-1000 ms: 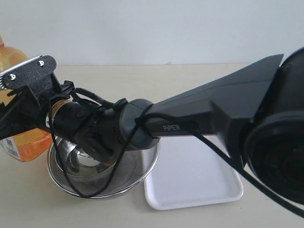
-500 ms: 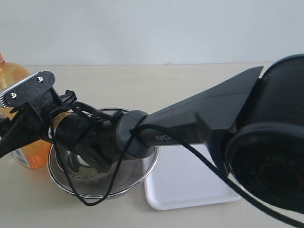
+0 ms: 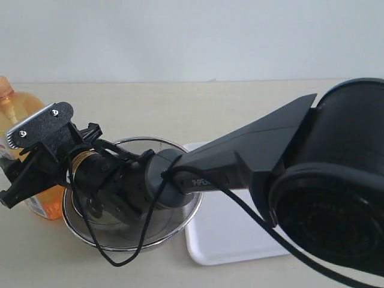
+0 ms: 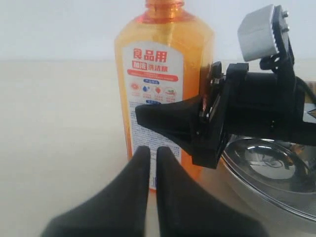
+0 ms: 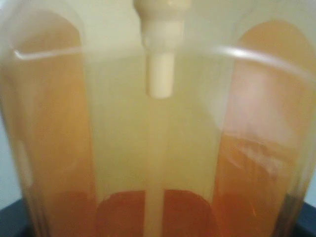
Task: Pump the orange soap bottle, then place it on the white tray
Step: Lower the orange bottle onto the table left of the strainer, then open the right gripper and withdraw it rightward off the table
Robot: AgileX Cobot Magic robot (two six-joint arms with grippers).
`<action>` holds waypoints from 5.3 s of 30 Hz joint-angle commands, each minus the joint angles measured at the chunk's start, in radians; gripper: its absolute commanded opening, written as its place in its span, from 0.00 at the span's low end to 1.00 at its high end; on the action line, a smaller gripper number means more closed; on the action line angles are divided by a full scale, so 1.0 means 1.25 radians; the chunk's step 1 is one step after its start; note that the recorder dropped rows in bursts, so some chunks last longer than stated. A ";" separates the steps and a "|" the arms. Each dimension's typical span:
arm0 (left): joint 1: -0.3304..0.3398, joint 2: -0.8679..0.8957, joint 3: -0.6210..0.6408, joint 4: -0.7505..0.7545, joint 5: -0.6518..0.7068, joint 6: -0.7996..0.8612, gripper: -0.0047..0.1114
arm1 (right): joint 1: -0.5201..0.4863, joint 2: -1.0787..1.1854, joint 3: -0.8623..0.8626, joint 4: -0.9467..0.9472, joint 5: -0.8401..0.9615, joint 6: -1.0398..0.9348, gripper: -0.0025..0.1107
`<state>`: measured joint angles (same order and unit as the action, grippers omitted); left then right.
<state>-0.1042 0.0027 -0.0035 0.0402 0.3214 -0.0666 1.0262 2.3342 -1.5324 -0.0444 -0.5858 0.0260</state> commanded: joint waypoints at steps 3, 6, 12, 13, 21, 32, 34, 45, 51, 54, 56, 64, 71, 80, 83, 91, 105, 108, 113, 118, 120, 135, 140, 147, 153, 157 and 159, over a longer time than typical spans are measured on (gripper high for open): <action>0.002 -0.002 0.003 -0.006 -0.002 -0.005 0.08 | 0.001 -0.014 -0.012 0.010 -0.073 -0.010 0.02; 0.002 -0.002 0.003 -0.006 -0.002 -0.005 0.08 | 0.001 -0.014 -0.012 0.010 -0.071 -0.010 0.02; 0.002 -0.002 0.003 -0.006 -0.002 -0.005 0.08 | 0.001 -0.014 -0.012 0.010 -0.066 -0.004 0.12; 0.002 -0.002 0.003 -0.006 -0.002 -0.005 0.08 | 0.001 -0.014 -0.012 0.010 -0.066 -0.004 0.18; 0.002 -0.002 0.003 -0.006 -0.002 -0.005 0.08 | 0.001 -0.014 -0.012 0.089 -0.064 -0.010 0.78; 0.002 -0.002 0.003 -0.006 -0.002 -0.005 0.08 | 0.001 -0.025 -0.012 0.093 -0.073 -0.015 0.78; 0.002 -0.002 0.003 -0.006 -0.002 -0.005 0.08 | 0.001 -0.031 -0.012 0.093 -0.073 -0.032 0.78; 0.002 -0.002 0.003 -0.006 -0.002 -0.005 0.08 | 0.001 -0.074 -0.012 0.111 -0.020 -0.029 0.78; 0.002 -0.002 0.003 -0.006 -0.002 -0.005 0.08 | 0.001 -0.094 -0.012 0.111 0.029 -0.029 0.78; 0.002 -0.002 0.003 -0.006 -0.002 -0.005 0.08 | 0.001 -0.110 -0.012 0.111 0.050 -0.029 0.78; 0.002 -0.002 0.003 -0.006 -0.002 -0.005 0.08 | 0.001 -0.121 -0.012 0.111 0.067 -0.029 0.78; 0.002 -0.002 0.003 -0.006 -0.002 -0.005 0.08 | 0.001 -0.160 -0.012 0.112 0.120 -0.031 0.78; 0.002 -0.002 0.003 -0.006 -0.002 -0.005 0.08 | 0.001 -0.217 -0.012 0.112 0.185 -0.035 0.78; 0.002 -0.002 0.003 -0.006 -0.002 -0.005 0.08 | 0.001 -0.289 -0.012 0.112 0.368 -0.049 0.78; 0.002 -0.002 0.003 -0.006 -0.002 -0.005 0.08 | 0.001 -0.309 -0.012 0.112 0.414 -0.049 0.68; 0.002 -0.002 0.003 -0.006 -0.002 -0.005 0.08 | 0.001 -0.338 -0.012 0.110 0.515 -0.049 0.55; 0.002 -0.002 0.003 -0.006 -0.002 -0.005 0.08 | 0.001 -0.398 -0.012 0.079 0.687 -0.049 0.10; 0.002 -0.002 0.003 -0.006 -0.002 -0.005 0.08 | 0.001 -0.403 -0.012 0.069 0.712 -0.049 0.02; 0.002 -0.002 0.003 -0.006 -0.002 -0.005 0.08 | 0.000 -0.419 -0.012 0.064 0.732 -0.028 0.02; 0.002 -0.002 0.003 -0.006 -0.002 -0.005 0.08 | 0.000 -0.442 -0.012 0.064 0.753 -0.028 0.02; 0.002 -0.002 0.003 -0.006 -0.002 -0.005 0.08 | 0.000 -0.448 -0.008 0.046 0.768 -0.026 0.02; 0.002 -0.002 0.003 -0.006 -0.002 -0.005 0.08 | -0.016 -0.699 0.340 0.036 0.651 0.008 0.02; 0.002 -0.002 0.003 -0.006 -0.002 -0.005 0.08 | -0.016 -0.792 0.466 0.036 0.645 0.021 0.02; 0.002 -0.002 0.003 -0.006 -0.002 -0.005 0.08 | -0.016 -0.853 0.500 0.027 0.727 0.035 0.02; 0.002 -0.002 0.003 -0.006 -0.002 -0.005 0.08 | -0.016 -0.854 0.500 0.017 0.706 0.035 0.02; 0.002 -0.002 0.003 -0.006 -0.002 -0.005 0.08 | -0.016 -0.854 0.500 -0.020 0.732 0.037 0.02; 0.002 -0.002 0.003 -0.006 -0.002 -0.005 0.08 | -0.016 -0.854 0.506 -0.025 0.729 0.037 0.02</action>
<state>-0.1042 0.0027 -0.0035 0.0402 0.3214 -0.0666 1.0093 1.2778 -0.9055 -0.0501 0.3215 0.0663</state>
